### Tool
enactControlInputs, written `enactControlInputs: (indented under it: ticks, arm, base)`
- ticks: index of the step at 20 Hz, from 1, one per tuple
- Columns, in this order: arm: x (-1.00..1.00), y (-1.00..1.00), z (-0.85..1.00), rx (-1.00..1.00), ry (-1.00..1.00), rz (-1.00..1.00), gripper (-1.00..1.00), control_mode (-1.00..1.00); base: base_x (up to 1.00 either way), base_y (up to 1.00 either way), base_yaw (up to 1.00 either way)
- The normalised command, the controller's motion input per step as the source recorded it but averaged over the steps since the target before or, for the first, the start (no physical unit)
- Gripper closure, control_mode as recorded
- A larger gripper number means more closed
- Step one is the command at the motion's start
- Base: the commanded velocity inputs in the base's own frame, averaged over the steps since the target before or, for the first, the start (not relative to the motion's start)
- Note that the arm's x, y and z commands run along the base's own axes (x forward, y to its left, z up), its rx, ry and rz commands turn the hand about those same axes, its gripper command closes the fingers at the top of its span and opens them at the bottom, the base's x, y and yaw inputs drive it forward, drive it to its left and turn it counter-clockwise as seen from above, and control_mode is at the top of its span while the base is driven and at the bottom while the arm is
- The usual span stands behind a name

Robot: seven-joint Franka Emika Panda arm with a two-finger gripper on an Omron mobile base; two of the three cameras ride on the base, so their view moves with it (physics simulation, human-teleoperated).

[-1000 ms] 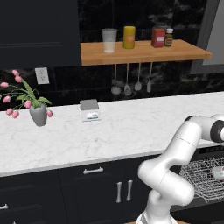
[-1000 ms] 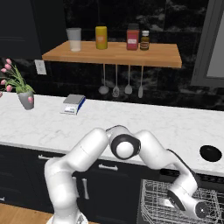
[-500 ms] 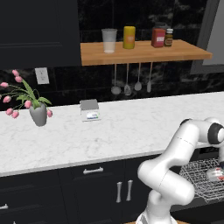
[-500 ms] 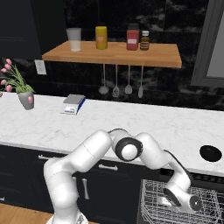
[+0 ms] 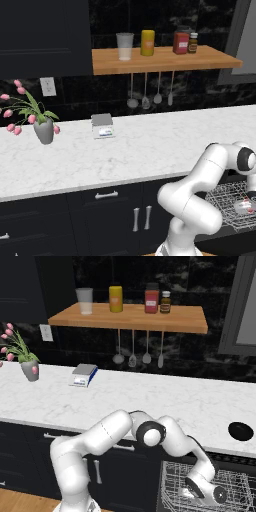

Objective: Pick up the cup and bowl from the counter, place them in the dishwasher, and close the dishwasher door.

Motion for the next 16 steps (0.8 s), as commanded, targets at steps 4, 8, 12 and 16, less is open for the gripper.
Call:
enactControlInputs:
  ticks: [4,8,12,16]
  arm:
    - [0.00,0.00,-0.49,0.00,0.09,0.00,1.00,-1.00]
    - [0.00,0.00,-0.67,0.00,0.09,0.00,1.00,-1.00]
    - [0.00,0.00,-0.50,0.00,0.04,0.00,1.00,-1.00]
    - [0.00,0.00,0.00,0.00,0.00,0.00,-1.00,-1.00]
  base:
    - [0.00,0.00,0.00]
    - [0.00,0.00,0.00]
    - [0.00,0.00,0.00]
    - [0.00,0.00,0.00]
